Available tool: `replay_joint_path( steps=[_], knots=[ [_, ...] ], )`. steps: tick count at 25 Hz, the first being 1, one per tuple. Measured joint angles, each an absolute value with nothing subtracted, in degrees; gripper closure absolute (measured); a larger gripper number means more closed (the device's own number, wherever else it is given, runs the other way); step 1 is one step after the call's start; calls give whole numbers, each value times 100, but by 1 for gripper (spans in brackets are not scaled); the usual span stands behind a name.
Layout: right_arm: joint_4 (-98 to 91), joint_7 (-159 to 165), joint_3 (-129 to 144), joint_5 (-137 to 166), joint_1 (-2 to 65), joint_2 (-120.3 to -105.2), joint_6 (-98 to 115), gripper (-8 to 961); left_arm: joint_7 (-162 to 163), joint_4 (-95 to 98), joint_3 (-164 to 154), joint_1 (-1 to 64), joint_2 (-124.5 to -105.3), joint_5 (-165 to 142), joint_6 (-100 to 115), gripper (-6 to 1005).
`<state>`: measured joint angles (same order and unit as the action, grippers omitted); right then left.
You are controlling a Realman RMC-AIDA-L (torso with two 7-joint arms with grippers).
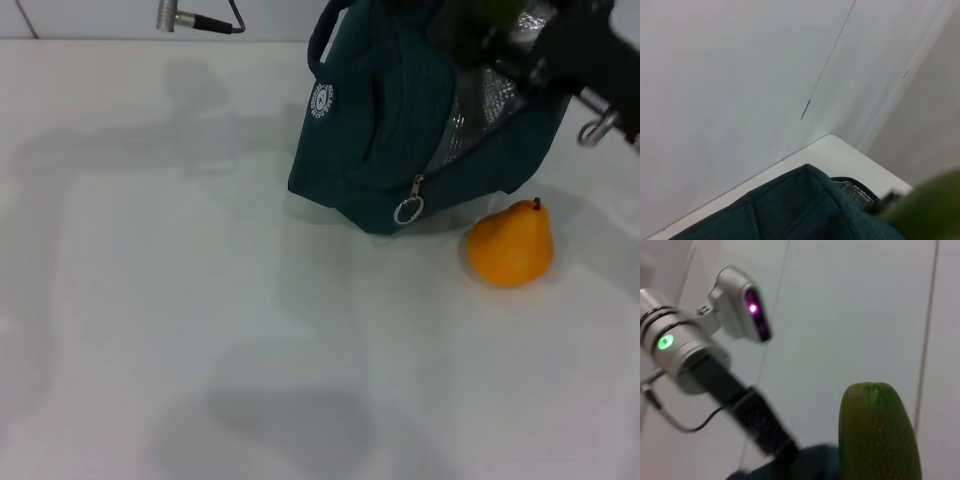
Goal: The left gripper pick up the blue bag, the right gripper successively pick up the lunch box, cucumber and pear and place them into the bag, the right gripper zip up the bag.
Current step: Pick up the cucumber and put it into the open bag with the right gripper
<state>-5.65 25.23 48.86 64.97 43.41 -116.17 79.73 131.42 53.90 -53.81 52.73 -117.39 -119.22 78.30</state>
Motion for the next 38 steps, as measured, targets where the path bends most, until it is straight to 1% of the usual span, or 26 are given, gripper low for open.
replay_joint_path(
  steps=[4, 7, 15, 18, 22, 29, 33, 38],
  knots=[
    [-598, 2780, 5258, 6496, 4239, -11616, 7714, 365, 13143, 5388, -5366, 5230, -11724, -11917, 7830, 962],
    [-709, 3007, 5398, 6497, 4149, -11587, 7399, 366, 13151, 5388, -5362, 5214, -11714, -11917, 7831, 962],
    [-1968, 4510, 6774, 6500, 3882, -11562, 6134, 366, 13156, 5388, -5385, 5212, -11734, -11916, 7910, 963],
    [-2179, 4837, 7096, 6500, 3903, -11557, 5815, 366, 13159, 5387, -5387, 5212, -11745, -11916, 7969, 963],
    [-2628, 5671, 7861, 6552, 4046, -11504, 5010, 366, 13166, 5387, -5388, 5204, -11751, -11903, 8052, 962],
    [-3210, 7162, 8045, 7686, 4339, -11475, 4475, 366, 13144, 5387, -5404, 5224, -11765, -11901, 8152, 962],
    [-3310, 8278, 8048, 8484, 4629, -11383, 4494, 366, 13124, 5388, -5405, 5240, -11770, -11900, 8190, 963],
    [-3348, 9734, 8047, 9601, 5058, -11194, 5197, 366, 13114, 5387, -5406, 5254, -11769, -11900, 8194, 963]
  ],
)
